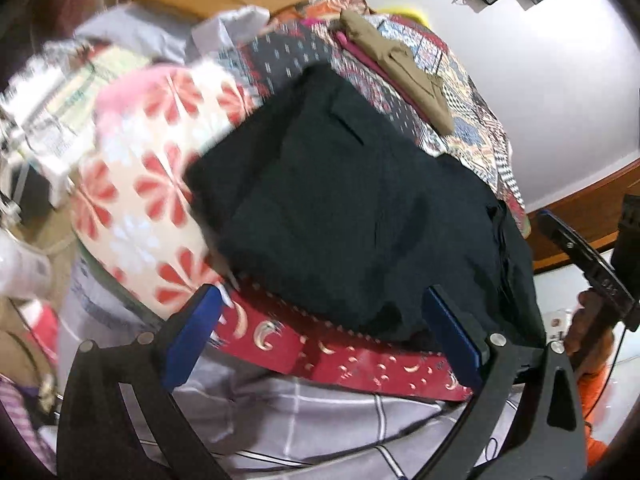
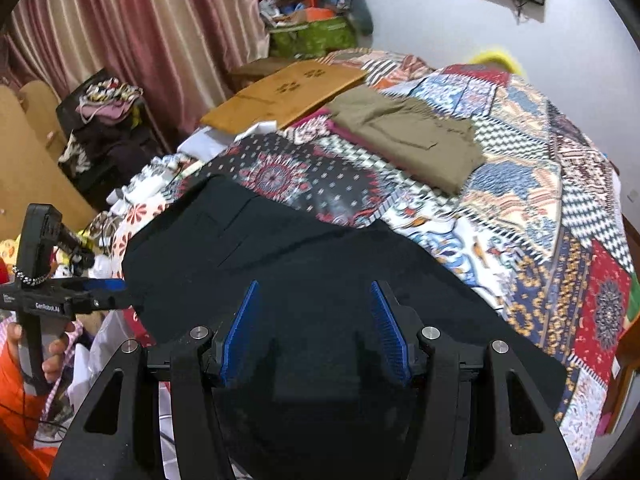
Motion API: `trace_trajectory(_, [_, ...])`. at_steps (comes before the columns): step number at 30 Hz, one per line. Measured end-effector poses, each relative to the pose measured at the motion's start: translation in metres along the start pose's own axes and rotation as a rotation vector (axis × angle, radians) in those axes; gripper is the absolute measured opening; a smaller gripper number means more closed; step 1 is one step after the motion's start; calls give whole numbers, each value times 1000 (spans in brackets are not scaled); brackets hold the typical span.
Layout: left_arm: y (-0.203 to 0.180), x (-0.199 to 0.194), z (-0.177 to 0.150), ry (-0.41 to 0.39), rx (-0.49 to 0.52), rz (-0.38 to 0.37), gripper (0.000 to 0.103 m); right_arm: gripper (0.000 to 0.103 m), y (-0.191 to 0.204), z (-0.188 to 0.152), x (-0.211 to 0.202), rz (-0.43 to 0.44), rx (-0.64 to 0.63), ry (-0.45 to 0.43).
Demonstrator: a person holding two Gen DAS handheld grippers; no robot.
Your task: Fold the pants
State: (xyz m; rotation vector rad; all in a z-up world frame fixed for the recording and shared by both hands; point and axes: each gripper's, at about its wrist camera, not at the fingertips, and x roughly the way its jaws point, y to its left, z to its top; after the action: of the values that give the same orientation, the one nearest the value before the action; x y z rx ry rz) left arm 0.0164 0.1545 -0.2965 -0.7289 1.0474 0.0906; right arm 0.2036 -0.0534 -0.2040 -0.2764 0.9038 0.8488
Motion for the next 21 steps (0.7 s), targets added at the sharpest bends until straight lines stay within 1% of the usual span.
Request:
trace_trajectory(2, [-1, 8, -3, 21, -14, -27, 102, 53, 4, -2, 8, 0, -12, 22])
trace_trajectory(6, [-2, 16, -3, 25, -23, -52, 102, 53, 9, -8, 21, -7, -32, 58])
trace_trajectory(11, [-2, 12, 4, 20, -65, -117, 102, 53, 9, -16, 40, 0, -28, 116])
trace_trajectory(13, [-3, 10, 5, 22, -63, -136, 101, 53, 9, -20, 47, -3, -29, 142])
trace_trajectory(16, [-4, 16, 4, 48, -74, -143, 101, 53, 9, -26, 54, -14, -37, 158])
trace_trajectory(18, [-3, 25, 2, 78, -102, -184, 101, 53, 11, -27, 54, -22, -47, 154])
trace_trajectory(21, [-2, 33, 4, 80, -115, -165, 101, 54, 12, -28, 53, -22, -55, 149])
